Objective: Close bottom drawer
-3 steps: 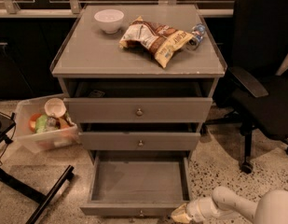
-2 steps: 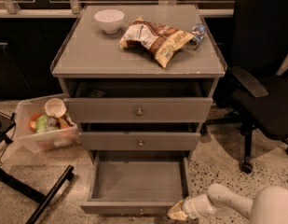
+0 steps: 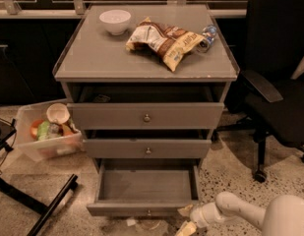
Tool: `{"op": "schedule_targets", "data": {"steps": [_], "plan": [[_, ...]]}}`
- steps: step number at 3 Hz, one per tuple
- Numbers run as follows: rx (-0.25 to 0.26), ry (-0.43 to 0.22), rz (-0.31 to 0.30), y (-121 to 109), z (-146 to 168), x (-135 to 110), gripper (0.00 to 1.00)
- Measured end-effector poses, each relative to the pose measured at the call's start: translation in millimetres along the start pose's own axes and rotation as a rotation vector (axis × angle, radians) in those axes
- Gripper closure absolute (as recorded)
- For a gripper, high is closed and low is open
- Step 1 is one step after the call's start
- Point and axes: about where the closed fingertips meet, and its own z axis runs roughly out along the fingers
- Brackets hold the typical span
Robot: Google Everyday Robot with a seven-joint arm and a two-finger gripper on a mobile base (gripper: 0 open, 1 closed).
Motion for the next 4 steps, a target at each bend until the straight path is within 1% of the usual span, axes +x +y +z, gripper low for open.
{"op": "schedule_targets", "data": {"steps": [1,2,3,4], "plan": [[0.045,-0.044,-0.059,-21.5,11.7,-31.4,0.00],[0.045,-0.045,-0.059,-21.5,11.7,-31.4,0.00],[0.055,-0.074,-0.040,-28.7,13.0,-31.5,0.00],[0.078,-0.127,-0.081,-51.3,17.0,-43.4,0.18]]}}
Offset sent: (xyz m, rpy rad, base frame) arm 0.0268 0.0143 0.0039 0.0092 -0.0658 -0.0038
